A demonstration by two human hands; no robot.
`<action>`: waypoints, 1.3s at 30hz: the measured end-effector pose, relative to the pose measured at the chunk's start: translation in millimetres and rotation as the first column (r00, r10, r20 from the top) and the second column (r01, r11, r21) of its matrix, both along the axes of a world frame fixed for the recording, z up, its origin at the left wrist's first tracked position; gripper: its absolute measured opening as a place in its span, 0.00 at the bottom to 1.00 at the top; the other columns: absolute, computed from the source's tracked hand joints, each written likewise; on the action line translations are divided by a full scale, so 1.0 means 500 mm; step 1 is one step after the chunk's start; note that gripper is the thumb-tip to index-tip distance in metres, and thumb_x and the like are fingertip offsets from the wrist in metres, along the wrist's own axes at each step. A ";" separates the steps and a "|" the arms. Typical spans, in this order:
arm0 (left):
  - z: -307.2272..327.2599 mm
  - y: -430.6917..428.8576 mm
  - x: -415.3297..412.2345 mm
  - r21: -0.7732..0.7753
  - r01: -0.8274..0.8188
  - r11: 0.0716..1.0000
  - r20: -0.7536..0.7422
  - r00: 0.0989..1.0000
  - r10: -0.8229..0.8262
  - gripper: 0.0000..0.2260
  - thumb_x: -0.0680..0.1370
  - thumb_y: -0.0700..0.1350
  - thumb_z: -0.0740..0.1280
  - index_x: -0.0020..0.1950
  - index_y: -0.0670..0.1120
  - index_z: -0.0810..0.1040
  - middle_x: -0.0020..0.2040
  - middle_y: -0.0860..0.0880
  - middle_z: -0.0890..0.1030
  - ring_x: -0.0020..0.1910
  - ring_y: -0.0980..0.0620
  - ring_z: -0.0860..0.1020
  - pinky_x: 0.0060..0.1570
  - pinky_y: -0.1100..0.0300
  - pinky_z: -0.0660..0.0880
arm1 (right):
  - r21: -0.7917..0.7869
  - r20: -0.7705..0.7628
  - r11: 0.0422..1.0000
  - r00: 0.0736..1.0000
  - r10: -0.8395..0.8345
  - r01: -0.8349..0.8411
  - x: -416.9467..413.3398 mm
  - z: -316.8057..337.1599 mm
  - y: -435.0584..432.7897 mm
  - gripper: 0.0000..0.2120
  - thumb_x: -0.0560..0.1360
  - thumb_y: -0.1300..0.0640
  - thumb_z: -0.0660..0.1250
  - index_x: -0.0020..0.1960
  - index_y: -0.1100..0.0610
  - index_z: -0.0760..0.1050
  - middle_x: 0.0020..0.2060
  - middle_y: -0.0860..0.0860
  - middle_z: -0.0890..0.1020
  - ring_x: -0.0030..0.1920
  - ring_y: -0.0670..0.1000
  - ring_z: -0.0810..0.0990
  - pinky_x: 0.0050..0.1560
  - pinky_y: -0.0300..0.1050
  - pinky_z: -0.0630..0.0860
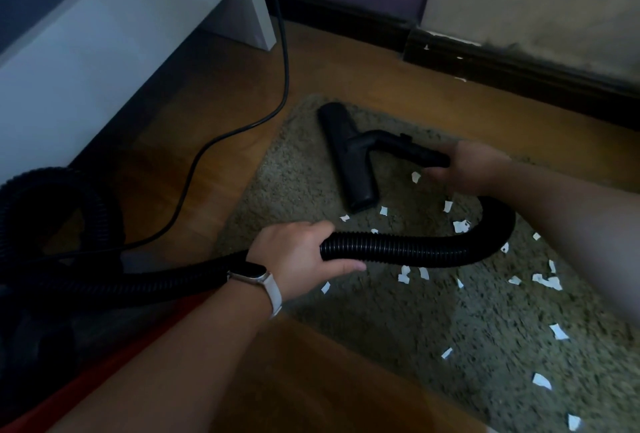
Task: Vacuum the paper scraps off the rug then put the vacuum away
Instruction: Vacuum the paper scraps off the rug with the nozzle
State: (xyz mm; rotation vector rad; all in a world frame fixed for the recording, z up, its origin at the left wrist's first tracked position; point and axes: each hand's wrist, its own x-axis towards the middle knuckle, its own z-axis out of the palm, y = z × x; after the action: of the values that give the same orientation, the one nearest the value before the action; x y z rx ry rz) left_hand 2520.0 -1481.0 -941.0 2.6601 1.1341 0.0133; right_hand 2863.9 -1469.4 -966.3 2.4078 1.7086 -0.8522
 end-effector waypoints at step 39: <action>-0.024 0.020 -0.005 -0.006 0.004 1.000 -0.031 1.000 -0.004 0.30 0.69 0.81 0.48 0.43 0.56 0.71 0.31 0.57 0.73 0.29 0.61 0.72 0.26 0.64 0.66 | 0.066 0.104 0.997 0.994 0.032 -0.039 -0.025 -0.003 0.050 0.18 0.79 0.39 0.63 0.63 0.48 0.73 0.39 0.49 0.78 0.36 0.50 0.79 0.31 0.43 0.72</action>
State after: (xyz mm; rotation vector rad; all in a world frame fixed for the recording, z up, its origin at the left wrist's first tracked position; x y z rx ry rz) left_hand 2517.5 -1470.7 -952.8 2.6655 1.1367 -0.0317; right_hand 2851.2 -1444.2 -967.6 2.4095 1.7645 -0.6634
